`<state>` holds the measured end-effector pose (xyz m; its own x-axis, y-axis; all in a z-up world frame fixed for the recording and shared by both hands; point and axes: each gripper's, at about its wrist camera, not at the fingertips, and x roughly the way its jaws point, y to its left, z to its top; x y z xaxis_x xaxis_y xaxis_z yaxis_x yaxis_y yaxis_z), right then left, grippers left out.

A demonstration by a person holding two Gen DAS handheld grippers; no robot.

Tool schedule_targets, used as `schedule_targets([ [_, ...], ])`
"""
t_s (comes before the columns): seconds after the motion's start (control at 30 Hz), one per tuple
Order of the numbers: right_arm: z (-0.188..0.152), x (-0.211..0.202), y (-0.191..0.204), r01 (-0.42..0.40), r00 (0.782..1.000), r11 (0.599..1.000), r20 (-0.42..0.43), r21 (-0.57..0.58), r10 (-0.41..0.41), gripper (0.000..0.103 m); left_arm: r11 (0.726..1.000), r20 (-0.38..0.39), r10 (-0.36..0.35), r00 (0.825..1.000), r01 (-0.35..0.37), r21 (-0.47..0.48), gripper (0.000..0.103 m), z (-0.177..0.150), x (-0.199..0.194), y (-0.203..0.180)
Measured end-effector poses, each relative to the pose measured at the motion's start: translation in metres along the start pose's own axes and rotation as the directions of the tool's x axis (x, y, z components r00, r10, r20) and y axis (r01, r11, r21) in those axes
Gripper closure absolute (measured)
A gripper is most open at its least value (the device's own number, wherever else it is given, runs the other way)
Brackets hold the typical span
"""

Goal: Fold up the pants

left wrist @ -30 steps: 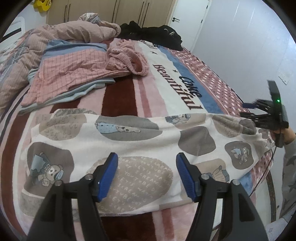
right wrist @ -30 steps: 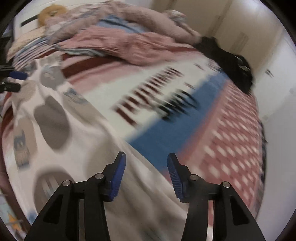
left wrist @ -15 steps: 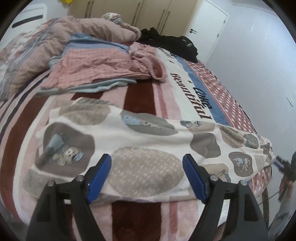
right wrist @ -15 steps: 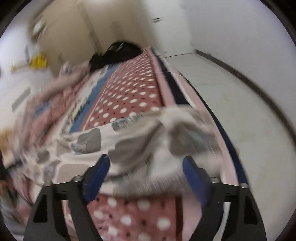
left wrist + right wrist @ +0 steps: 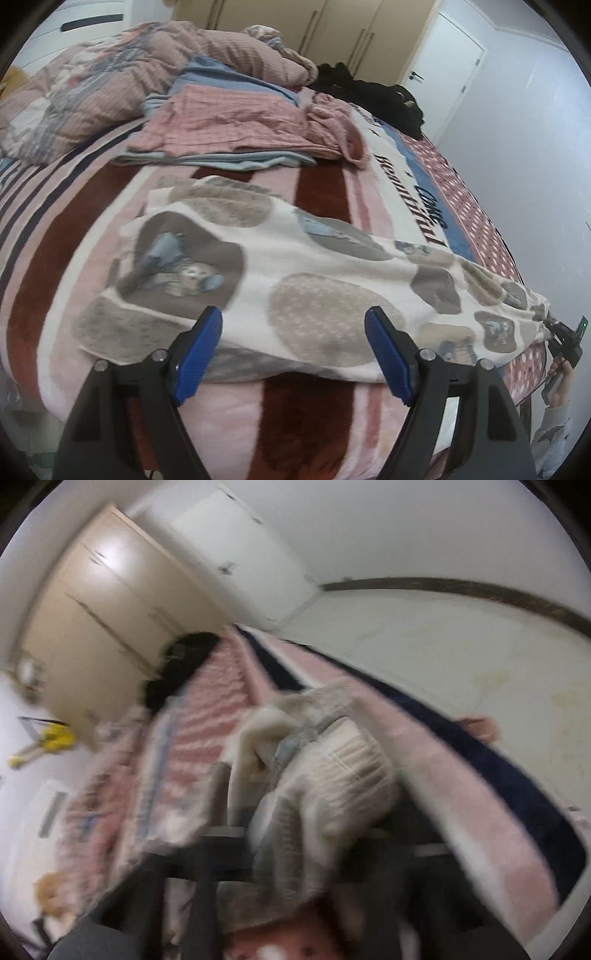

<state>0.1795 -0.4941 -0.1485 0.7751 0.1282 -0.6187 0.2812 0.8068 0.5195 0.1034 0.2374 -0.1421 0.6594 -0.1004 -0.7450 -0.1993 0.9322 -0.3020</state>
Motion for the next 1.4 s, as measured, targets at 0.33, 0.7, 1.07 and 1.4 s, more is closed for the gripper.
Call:
schedule_targets([
  [0.33,0.011,-0.036,0.073,0.106,0.985,0.972,0.157,-0.209,-0.073,0.096,0.994,0.029,-0.001,1.000,0.004,-0.111,0.026,-0.003,-0.008,0.047],
  [0.7,-0.071,-0.045,0.305,-0.209,0.964,0.772,0.009,-0.600,0.267,0.096,0.988,0.081,-0.021,0.997,0.033,-0.151,0.022,-0.006,-0.027,0.073],
  [1.07,-0.260,0.077,0.390,-0.418,0.901,0.538,-0.408,-0.732,0.146,0.096,0.984,0.078,-0.026,0.997,0.040,-0.174,0.022,-0.015,-0.029,0.089],
  [1.4,-0.284,0.071,0.384,-0.437,0.899,0.441,-0.402,-0.784,0.176,0.095,0.986,0.073,-0.037,0.997,0.048,-0.157,0.022,-0.011,-0.023,0.083],
])
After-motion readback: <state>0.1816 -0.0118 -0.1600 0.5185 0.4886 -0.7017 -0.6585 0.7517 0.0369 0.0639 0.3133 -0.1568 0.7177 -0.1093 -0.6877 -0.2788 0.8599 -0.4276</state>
